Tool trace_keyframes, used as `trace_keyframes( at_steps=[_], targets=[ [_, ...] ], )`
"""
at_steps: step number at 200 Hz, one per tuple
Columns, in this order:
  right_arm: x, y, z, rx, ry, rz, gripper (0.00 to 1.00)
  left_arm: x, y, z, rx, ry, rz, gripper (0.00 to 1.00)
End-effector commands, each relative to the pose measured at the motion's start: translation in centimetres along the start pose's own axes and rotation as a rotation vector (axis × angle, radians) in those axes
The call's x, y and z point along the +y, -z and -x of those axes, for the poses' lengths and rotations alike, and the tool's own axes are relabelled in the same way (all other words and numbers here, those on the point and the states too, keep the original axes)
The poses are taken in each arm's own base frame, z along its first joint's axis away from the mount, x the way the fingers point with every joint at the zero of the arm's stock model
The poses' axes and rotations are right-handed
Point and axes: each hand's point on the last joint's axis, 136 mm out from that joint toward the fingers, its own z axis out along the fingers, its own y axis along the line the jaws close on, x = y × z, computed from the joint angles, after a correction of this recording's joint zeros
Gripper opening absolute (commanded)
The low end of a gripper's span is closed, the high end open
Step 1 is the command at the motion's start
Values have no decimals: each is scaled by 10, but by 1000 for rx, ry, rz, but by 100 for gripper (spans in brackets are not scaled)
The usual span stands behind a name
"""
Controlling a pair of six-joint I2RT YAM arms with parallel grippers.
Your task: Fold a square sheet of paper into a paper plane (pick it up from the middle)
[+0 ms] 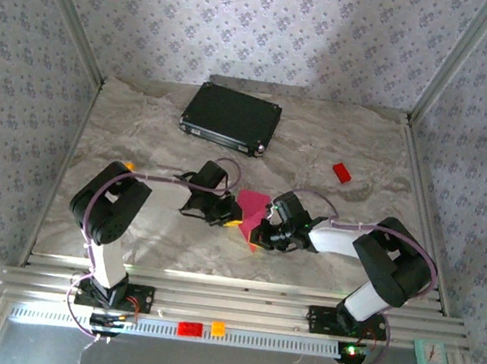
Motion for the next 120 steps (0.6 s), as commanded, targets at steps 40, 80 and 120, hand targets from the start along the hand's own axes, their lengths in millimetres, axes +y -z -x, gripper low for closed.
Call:
trace_keyframes(
  at_steps=[40,80,120],
  targets=[
    [-58,-1,-36,105,-93,-195,0,-34,30,17,-91,-93,-24,26],
    [-58,-2,-36,107,-92,-194,0,-32,17,2,-38,-88,-62,7],
    [-59,-1,-36,107,-92,-198,0,-26,-2,-5,15,-102,-57,0]
  ],
)
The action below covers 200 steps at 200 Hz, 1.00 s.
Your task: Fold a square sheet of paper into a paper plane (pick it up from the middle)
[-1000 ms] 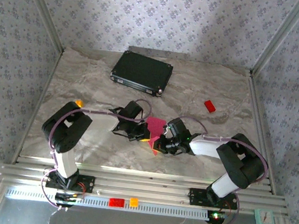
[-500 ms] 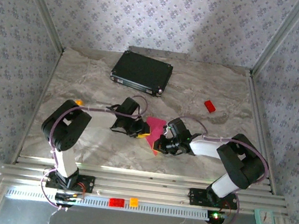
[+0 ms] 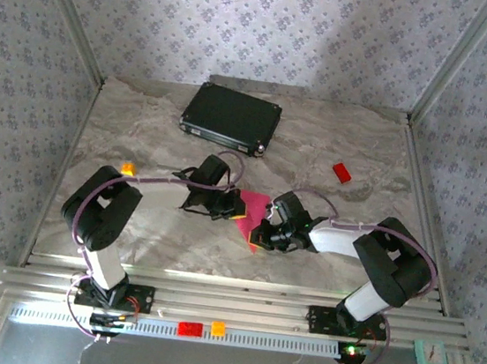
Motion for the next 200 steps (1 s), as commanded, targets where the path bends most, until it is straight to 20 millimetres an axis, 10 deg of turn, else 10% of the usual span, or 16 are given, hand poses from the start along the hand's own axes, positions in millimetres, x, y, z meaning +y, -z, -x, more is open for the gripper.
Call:
trace_keyframes(
  at_steps=[1,109,169,200],
  targets=[
    [-58,-2,-36,106,-95,-196,0,7,-13,-7,43,-9,-5,0],
    [-65,-2,-40,118,-98,-212,0,67,2,34,-25,10,66,0],
    [-65,2,-36,116,-90,-217,0,19,36,35,-101,-78,-13,4],
    [-64,3,-35,113,-91,-215,0,-1,23,8,-42,-113,-48,4]
  ],
)
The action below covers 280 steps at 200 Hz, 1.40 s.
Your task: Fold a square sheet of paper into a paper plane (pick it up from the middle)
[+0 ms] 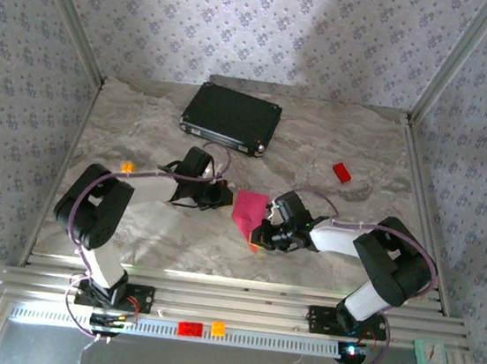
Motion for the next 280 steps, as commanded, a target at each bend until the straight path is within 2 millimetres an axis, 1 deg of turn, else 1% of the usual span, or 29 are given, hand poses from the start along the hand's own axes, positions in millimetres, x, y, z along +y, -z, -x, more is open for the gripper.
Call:
trace_keyframes(
  at_steps=[1,13,34,49,77,109,138,157,184,195,205,228,240,258,270,280],
  targets=[
    [-61,1,-35,100,-106,-221,0,-18,-7,-22,48,-39,-31,4],
    [-60,2,-35,97,-106,-221,0,-23,-18,-36,84,-50,-36,3],
    [-60,2,-34,94,-107,-220,0,-21,-35,-55,130,-37,-28,2],
    [-60,1,-34,95,-107,-221,0,-11,-44,-63,149,-12,-7,1],
    [-60,0,-33,95,-106,-221,0,10,-53,-66,158,10,45,0],
    [-62,-1,-35,98,-109,-223,0,30,-49,-59,152,8,89,0],
    [-64,-1,-37,103,-111,-226,0,41,-38,-42,125,29,107,0],
    [-65,-1,-37,102,-109,-227,0,55,-30,-31,103,64,154,0],
    [-64,-1,-38,107,-108,-225,0,66,-20,-17,84,128,185,0],
    [-64,-1,-38,109,-106,-225,0,61,-16,-12,73,128,172,0],
    [-64,-1,-38,109,-104,-226,0,53,-10,-7,56,114,158,0],
    [-63,0,-37,110,-101,-225,0,27,2,0,20,79,106,1],
    [-63,-1,-36,107,-102,-225,0,14,6,-1,8,51,82,2],
    [-62,-1,-35,106,-99,-222,0,-3,3,-9,19,8,48,4],
    [-61,-1,-33,106,-100,-219,0,-14,-4,-16,42,-27,18,4],
    [-60,-2,-33,107,-100,-218,0,-16,-13,-23,68,-42,17,4]
  ],
)
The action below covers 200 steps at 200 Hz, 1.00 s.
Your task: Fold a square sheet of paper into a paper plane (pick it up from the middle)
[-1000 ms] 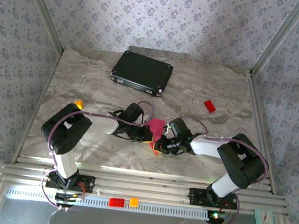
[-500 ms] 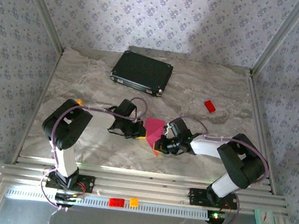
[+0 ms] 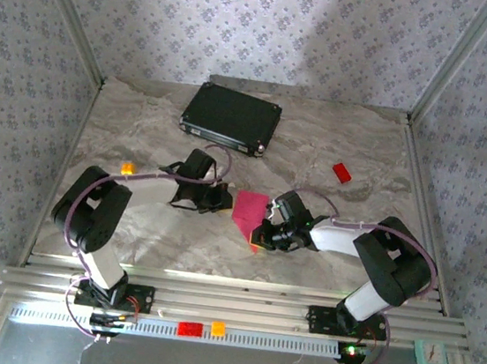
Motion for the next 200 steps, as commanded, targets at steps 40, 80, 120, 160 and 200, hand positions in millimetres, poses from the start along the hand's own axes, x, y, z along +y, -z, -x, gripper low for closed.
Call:
trace_keyframes(
  at_steps=[40,80,120,160,200],
  targets=[
    [-55,-3,-30,94,-95,-206,1,5,-35,-18,93,-27,47,1],
    [-33,2,-16,67,-71,-162,3,34,-43,-27,125,14,118,0],
    [6,9,8,5,-22,-97,3,40,-45,-36,149,19,116,0],
    [26,-16,25,-12,-16,-62,5,40,-47,-37,159,19,105,0],
    [16,-33,30,-5,-31,-96,6,40,-46,-38,163,18,108,0]
  ],
)
